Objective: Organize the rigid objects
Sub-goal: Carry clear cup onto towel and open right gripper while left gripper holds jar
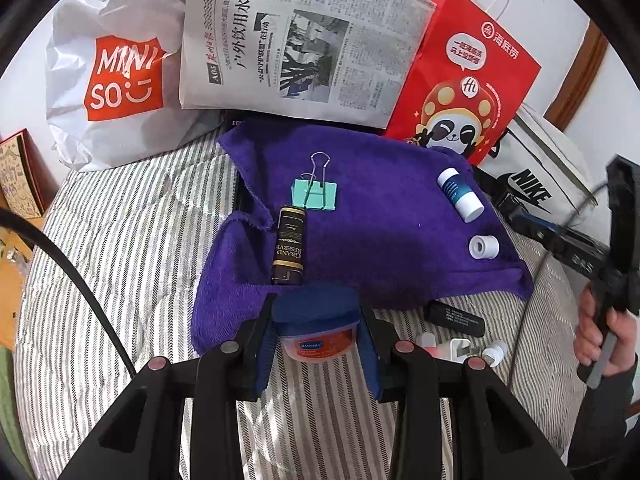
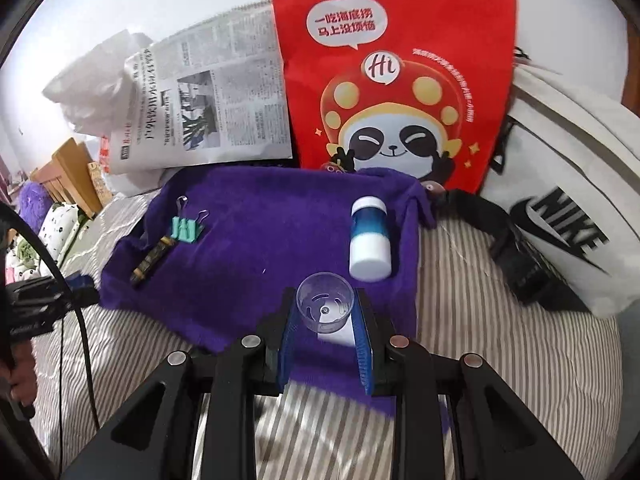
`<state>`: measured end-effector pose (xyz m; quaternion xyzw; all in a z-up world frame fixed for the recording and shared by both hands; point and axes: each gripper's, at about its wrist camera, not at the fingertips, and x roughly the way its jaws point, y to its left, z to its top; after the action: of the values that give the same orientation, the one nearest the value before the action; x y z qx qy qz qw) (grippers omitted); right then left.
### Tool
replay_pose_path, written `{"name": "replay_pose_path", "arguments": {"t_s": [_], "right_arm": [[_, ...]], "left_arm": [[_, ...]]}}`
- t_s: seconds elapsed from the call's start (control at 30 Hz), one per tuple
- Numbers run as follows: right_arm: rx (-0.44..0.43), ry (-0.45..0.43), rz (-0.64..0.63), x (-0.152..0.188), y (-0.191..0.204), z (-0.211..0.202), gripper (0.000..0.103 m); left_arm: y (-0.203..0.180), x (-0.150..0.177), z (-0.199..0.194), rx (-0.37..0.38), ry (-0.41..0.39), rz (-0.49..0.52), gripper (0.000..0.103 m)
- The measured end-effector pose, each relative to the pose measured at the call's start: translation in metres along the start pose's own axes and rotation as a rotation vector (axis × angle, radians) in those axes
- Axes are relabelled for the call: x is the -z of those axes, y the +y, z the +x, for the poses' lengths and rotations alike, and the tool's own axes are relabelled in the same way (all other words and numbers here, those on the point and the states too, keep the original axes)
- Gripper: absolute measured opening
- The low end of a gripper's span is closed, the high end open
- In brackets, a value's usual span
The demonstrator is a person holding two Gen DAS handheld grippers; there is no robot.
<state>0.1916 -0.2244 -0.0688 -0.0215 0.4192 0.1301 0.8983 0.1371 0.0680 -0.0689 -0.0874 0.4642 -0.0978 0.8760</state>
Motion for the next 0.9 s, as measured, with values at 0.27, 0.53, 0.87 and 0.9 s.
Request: {"name": "replay_pose_path", "arguments": {"t_s": [0.27,0.53,0.87,0.9], "right_arm": [[0.050,0.125,0.030,-0.010,-0.011,0.053,0.027],[0.056,0.190,0.046,-0.001,-0.016,0.071,0.027],[0.088,0.191,0.016,-0.002,-0.012,0.080,0.027],[0.092,0.187,0.006,-0.002,-0.011,0.080,0.027]], "left_arm": [[0.005,-0.005,0.008,0.039,-0.004,-0.009,0.034],[0.002,-0.006,0.019,0.078,-0.002,-0.002,0.034],[0.002,-0.008,0.018,0.085,-0.005,0.006,0.034],[0.002,-0.008,0.018,0.086,-0.004,0.007,0.034]]}}
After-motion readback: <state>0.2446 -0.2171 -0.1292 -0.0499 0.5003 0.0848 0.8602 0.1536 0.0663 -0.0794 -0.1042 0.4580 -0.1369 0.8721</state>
